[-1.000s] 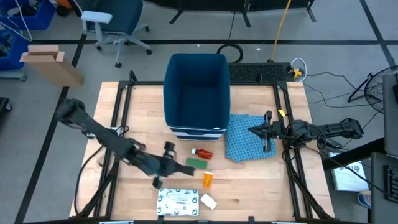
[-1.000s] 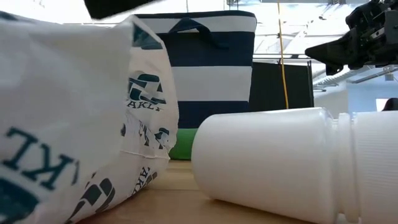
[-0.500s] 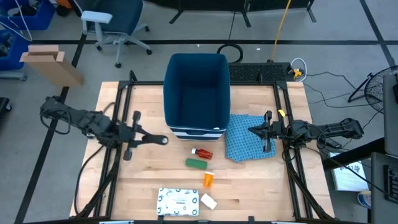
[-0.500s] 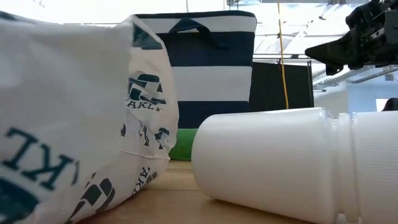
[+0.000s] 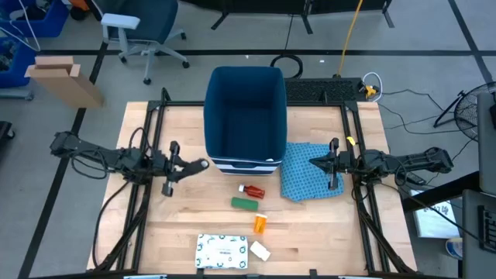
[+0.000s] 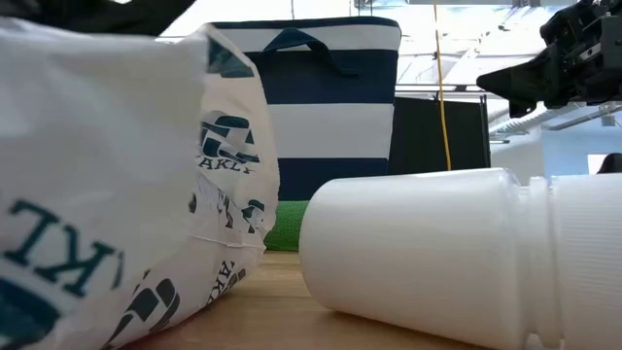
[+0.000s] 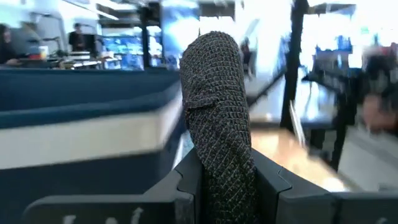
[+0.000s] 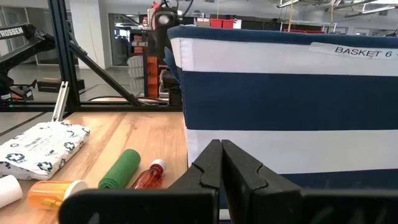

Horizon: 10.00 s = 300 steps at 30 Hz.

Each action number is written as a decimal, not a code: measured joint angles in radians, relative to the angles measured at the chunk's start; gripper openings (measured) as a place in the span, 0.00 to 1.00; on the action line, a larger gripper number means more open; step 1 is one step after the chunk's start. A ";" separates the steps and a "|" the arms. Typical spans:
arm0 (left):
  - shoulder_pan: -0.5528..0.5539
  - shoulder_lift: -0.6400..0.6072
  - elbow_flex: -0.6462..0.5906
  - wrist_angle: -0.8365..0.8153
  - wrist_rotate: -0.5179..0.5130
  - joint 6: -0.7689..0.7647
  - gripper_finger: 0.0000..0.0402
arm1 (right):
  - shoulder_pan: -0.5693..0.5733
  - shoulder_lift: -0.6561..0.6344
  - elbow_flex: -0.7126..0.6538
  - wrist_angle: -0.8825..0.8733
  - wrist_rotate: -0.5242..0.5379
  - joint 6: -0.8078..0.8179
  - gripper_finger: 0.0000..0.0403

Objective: Pick & place medical supplies in basket/bin
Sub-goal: Put the black bandage into the blue bin, then put the green bandage into the blue bin

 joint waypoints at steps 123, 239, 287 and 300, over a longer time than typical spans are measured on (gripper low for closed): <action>0.070 0.266 0.336 -0.390 -0.092 0.095 0.00 | 0.000 0.043 0.000 0.094 0.000 0.005 0.00; 0.081 -0.023 -0.131 -0.187 -0.054 -0.007 0.05 | 0.220 1.381 1.297 -0.317 -0.439 -0.028 0.24; 0.080 -0.023 -0.131 -0.175 -0.054 -0.014 0.05 | -0.025 0.827 0.951 -0.200 -0.235 0.154 0.21; 0.080 -0.023 -0.131 -0.192 -0.053 0.003 0.05 | -0.443 1.195 1.393 -0.452 -0.356 0.008 0.21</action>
